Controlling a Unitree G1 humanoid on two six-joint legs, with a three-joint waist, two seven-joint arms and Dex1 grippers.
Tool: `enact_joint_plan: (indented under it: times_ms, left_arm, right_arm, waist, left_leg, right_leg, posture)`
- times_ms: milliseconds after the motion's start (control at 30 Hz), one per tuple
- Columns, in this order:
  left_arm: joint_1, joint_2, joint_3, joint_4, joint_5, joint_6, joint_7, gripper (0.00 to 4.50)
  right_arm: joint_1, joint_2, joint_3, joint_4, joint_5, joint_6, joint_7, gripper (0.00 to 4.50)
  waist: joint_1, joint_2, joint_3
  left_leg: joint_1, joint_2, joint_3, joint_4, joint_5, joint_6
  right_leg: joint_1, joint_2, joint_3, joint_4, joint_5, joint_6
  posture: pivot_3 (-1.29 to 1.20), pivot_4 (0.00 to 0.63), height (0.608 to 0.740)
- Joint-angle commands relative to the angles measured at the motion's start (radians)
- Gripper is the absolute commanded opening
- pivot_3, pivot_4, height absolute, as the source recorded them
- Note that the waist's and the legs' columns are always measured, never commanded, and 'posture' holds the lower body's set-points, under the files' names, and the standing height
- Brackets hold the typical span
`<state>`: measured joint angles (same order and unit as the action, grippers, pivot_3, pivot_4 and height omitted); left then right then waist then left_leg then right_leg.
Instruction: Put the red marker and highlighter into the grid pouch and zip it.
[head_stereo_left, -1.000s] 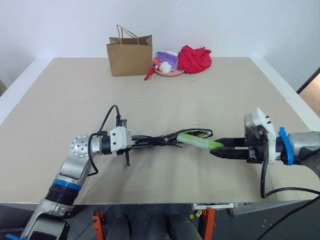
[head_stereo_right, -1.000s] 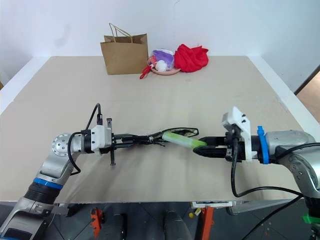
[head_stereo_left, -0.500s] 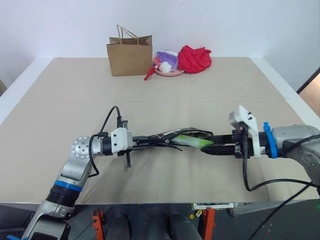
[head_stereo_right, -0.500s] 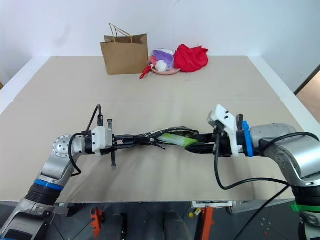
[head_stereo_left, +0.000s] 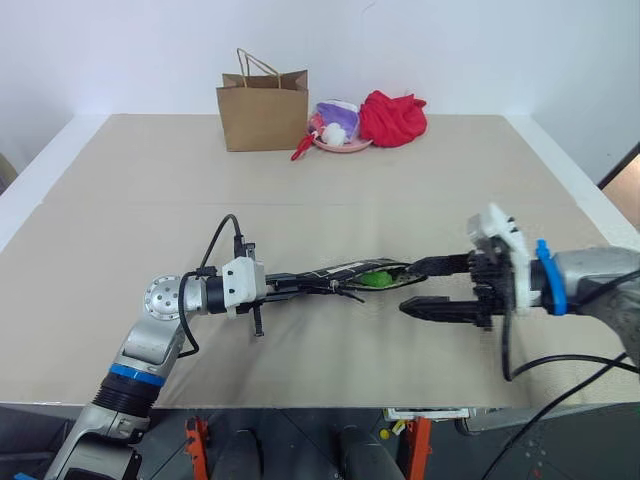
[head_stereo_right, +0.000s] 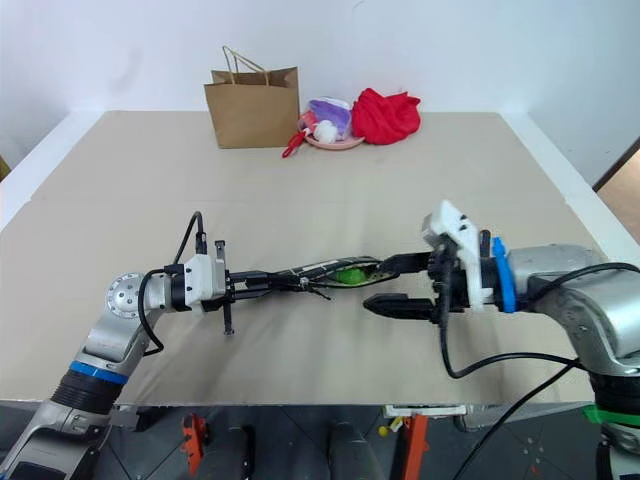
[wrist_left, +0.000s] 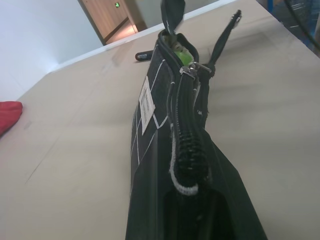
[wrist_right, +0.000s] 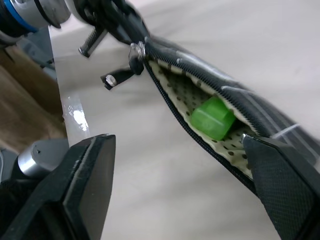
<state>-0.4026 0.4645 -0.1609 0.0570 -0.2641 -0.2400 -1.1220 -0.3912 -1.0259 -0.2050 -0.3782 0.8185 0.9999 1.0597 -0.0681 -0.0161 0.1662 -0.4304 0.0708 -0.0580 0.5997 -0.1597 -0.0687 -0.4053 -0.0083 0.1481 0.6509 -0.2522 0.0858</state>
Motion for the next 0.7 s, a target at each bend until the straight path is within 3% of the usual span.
enact_joint_plan:
  times_ms: [33, 300, 433, 700]
  left_arm:
    - [-0.005, 0.011, 0.013, -0.027, -0.007, -0.010, 0.001, 0.00]
    - [-0.025, 0.008, 0.011, -0.005, -0.008, -0.012, 0.000, 0.00]
    - [-0.028, 0.007, 0.009, -0.011, -0.009, -0.008, 0.000, 0.00]
    - [-0.015, 0.012, 0.010, -0.032, -0.008, 0.000, 0.005, 0.00]
  right_arm:
    - [0.042, -0.020, -0.116, 0.035, -0.031, -0.025, -0.058, 4.41]
    - [0.099, 0.128, -0.061, 0.072, -0.382, -0.161, -0.507, 4.41]
    - [0.111, 0.318, -0.073, 0.078, -0.526, -0.150, -0.805, 4.41]
    - [0.150, 0.550, -0.167, 0.080, -0.646, -0.165, -1.079, 4.41]
  waist:
    - [0.001, 0.000, 0.000]
    - [-0.004, 0.001, 0.000]
    - [-0.004, 0.001, -0.001]
    - [-0.004, 0.002, -0.001]
  left_leg:
    - [0.000, 0.000, 0.000, 0.000, 0.000, 0.000]
    - [0.000, 0.000, 0.000, 0.001, 0.000, 0.000]
    - [0.000, 0.000, 0.000, 0.001, 0.000, 0.000]
    - [0.000, 0.000, 0.000, -0.001, 0.000, 0.000]
  right_leg:
    - [0.000, 0.000, 0.000, 0.000, 0.000, 0.000]
    - [-0.001, 0.000, 0.000, 0.000, 0.001, -0.002]
    - [0.000, 0.000, 0.000, 0.001, 0.002, 0.000]
    - [0.000, 0.000, 0.000, 0.001, 0.001, 0.000]
  posture:
    - [0.00, 0.150, 0.740]
    - [0.00, 0.150, 0.740]
    - [0.00, 0.150, 0.740]
    - [0.00, 0.150, 0.740]
